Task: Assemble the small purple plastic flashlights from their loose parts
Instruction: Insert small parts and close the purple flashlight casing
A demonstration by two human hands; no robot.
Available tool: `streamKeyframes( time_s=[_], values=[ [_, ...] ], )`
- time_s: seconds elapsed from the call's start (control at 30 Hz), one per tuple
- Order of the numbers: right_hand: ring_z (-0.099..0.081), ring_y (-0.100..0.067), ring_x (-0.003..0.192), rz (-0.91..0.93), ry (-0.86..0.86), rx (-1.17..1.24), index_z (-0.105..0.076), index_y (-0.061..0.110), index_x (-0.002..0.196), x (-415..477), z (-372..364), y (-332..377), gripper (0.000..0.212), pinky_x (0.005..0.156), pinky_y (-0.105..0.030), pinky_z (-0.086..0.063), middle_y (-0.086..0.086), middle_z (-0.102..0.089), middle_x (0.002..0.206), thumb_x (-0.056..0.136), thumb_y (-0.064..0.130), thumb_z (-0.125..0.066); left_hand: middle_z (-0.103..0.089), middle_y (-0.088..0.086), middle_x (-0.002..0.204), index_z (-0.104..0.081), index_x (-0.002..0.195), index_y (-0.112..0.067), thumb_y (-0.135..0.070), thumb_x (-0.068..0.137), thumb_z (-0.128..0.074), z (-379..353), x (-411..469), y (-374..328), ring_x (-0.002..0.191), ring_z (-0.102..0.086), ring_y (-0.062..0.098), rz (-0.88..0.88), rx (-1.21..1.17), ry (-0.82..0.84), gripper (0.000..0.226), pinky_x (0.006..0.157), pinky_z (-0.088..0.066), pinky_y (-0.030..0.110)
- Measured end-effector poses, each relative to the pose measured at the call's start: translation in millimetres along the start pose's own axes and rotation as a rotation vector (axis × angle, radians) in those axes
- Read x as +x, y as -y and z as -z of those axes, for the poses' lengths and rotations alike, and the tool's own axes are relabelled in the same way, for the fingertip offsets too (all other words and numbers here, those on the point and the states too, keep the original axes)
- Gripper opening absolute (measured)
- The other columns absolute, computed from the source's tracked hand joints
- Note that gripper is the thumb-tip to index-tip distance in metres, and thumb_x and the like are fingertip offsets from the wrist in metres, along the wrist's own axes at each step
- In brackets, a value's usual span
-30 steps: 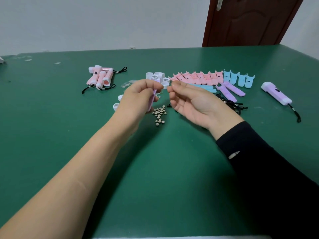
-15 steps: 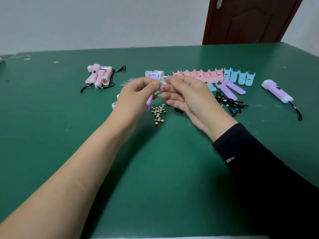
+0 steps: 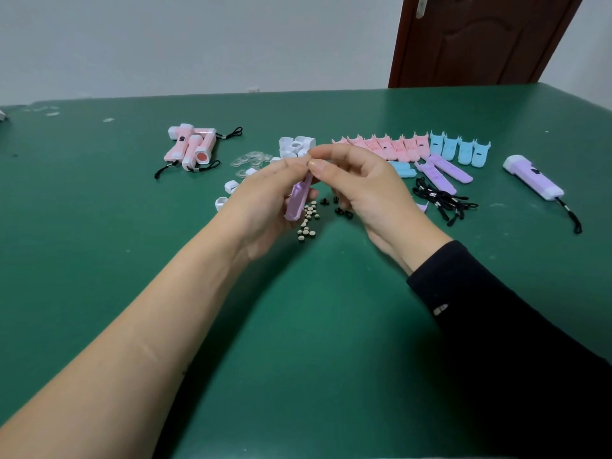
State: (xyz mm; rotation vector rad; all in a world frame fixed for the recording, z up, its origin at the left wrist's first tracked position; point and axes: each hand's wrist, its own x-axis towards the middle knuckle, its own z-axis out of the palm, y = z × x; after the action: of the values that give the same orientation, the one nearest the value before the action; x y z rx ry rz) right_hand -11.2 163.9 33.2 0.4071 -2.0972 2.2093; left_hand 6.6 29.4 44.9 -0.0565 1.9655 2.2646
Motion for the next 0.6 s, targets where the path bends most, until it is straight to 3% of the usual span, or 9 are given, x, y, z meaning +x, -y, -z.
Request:
streamKeyframes(
  time_s=[0.13, 0.27, 0.4, 0.5, 0.6],
  values=[
    [-0.050, 0.006, 0.055, -0.012, -0.013, 0.009, -0.071, 0.021, 0.092, 0, 1, -1, 0.009, 0.053, -0.006, -0.037, 0.008, -0.065, 0.079, 0.086, 0.015, -0.070, -0.063, -0.008, 0.087, -0.063, 0.114, -0.018, -0.023, 0.100, -0.051, -1, 0, 1, 0.063, -0.059, 0.002, -0.002, -0.001, -0.007, 0.020, 0.053, -0.045, 0.013],
    [-0.049, 0.001, 0.060, -0.116, -0.004, 0.017, -0.071, 0.026, 0.078, 2, 2, -3, 0.007, 0.057, -0.018, -0.036, 0.012, -0.064, 0.074, 0.084, 0.022, -0.072, -0.065, -0.013, 0.074, -0.063, 0.092, -0.023, -0.025, 0.099, -0.053, 1, 1, 2, 0.063, -0.060, 0.001, -0.012, 0.031, -0.010, 0.013, 0.054, -0.041, 0.016],
    [-0.050, -0.001, 0.059, -0.201, 0.038, 0.108, -0.072, 0.022, 0.078, 4, 5, -2, 0.011, 0.058, -0.018, -0.037, 0.007, -0.066, 0.078, 0.088, 0.019, -0.067, -0.065, -0.014, 0.071, -0.062, 0.094, -0.024, -0.034, 0.102, -0.047, 1, 2, 1, 0.063, -0.059, 0.001, -0.018, 0.039, -0.005, 0.019, 0.055, -0.042, 0.017],
    [-0.052, -0.001, 0.062, -0.200, 0.068, 0.013, -0.070, 0.020, 0.085, 5, 10, -1, 0.008, 0.057, -0.018, -0.038, 0.013, -0.066, 0.073, 0.090, 0.019, -0.065, -0.067, -0.014, 0.080, -0.062, 0.083, -0.026, -0.045, 0.101, -0.043, 3, 4, 0, 0.065, -0.061, 0.000, -0.063, 0.162, -0.069, 0.032, 0.055, -0.043, 0.016],
    [-0.054, -0.001, 0.063, -0.189, 0.129, -0.105, -0.071, 0.020, 0.089, 4, 12, 2, 0.007, 0.055, -0.016, -0.039, 0.014, -0.065, 0.071, 0.091, 0.020, -0.064, -0.061, -0.005, 0.078, -0.062, 0.087, -0.020, -0.042, 0.099, -0.049, 4, 6, 3, 0.062, -0.062, -0.003, -0.159, 0.309, -0.109, 0.029, 0.050, -0.042, 0.014]
  ],
)
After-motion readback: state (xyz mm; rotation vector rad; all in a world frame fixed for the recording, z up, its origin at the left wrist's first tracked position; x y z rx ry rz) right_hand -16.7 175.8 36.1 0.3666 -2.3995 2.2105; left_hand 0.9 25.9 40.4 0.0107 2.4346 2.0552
